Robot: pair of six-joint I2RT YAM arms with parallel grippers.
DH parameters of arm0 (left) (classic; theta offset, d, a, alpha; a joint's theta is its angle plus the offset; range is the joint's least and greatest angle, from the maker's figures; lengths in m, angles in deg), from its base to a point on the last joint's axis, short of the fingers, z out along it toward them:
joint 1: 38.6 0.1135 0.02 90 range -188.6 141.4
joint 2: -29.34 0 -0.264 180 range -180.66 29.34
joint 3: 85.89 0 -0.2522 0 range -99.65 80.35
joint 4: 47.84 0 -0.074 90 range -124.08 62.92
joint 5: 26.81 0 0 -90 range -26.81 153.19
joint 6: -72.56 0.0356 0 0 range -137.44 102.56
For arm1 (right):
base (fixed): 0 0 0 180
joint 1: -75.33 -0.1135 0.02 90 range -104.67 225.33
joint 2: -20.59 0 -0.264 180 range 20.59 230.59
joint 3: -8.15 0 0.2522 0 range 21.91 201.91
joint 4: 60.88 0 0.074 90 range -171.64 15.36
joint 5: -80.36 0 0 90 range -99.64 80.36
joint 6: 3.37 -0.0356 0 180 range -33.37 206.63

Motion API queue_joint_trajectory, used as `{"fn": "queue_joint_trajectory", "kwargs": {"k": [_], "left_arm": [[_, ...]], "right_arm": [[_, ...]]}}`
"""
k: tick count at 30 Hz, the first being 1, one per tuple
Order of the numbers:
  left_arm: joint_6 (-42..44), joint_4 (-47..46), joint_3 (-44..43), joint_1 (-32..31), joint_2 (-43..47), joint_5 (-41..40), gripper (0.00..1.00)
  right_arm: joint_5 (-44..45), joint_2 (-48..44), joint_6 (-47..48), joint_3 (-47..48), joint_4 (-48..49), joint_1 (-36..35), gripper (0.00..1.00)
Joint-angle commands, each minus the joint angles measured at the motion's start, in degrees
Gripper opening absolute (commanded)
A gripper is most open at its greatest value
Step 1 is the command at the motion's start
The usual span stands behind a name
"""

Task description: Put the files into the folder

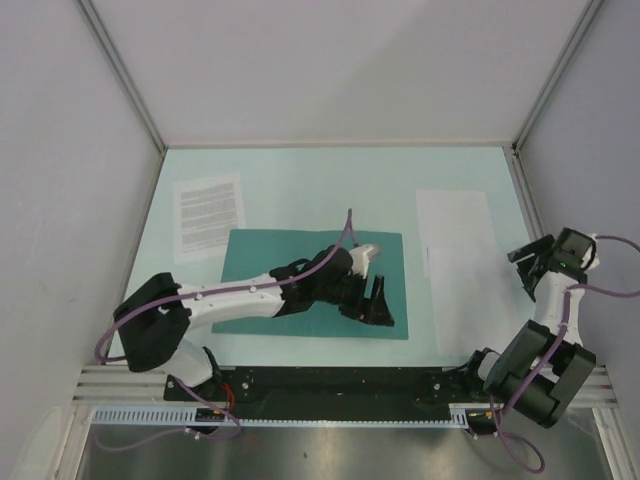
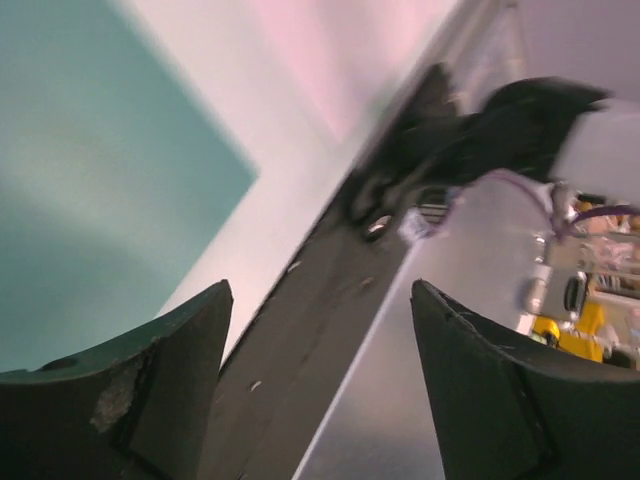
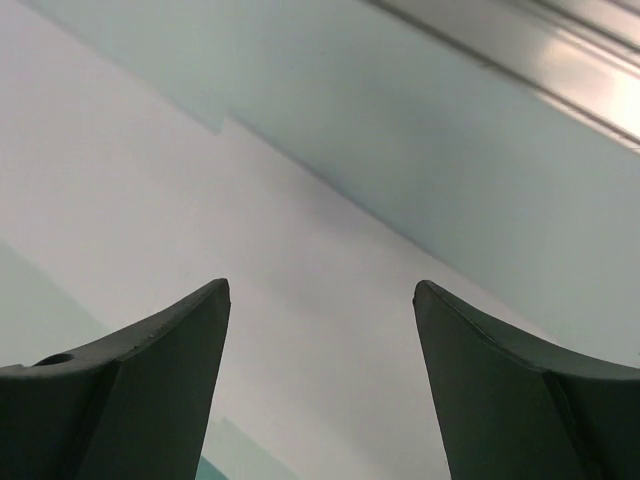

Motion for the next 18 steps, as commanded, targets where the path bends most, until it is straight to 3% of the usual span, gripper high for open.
{"fn": "queue_joint_trajectory", "kwargs": {"k": [1,7,11,18], "left_arm": [[2.28,0.23,-13.60,-0.79,-11.39,6.68,0.75],[-0.26,1.98,-36.97,-2.19,-35.12,9.94,0.62],[-1.32,4.88,-51.99,-3.42,-45.43,9.16,0.58],[-1.75,10.07,-58.98,-2.38,-52.22,4.31,0.56]], "right_arm": [[-2.32,0.21,1.18,-3.19,3.10,6.98,0.79],[-0.91,1.09,3.73,-5.83,5.65,10.41,0.81],[-4.33,0.38,2.59,-9.00,8.90,13.40,0.82],[-6.18,0.38,2.06,-11.28,9.17,13.23,0.82]]}}
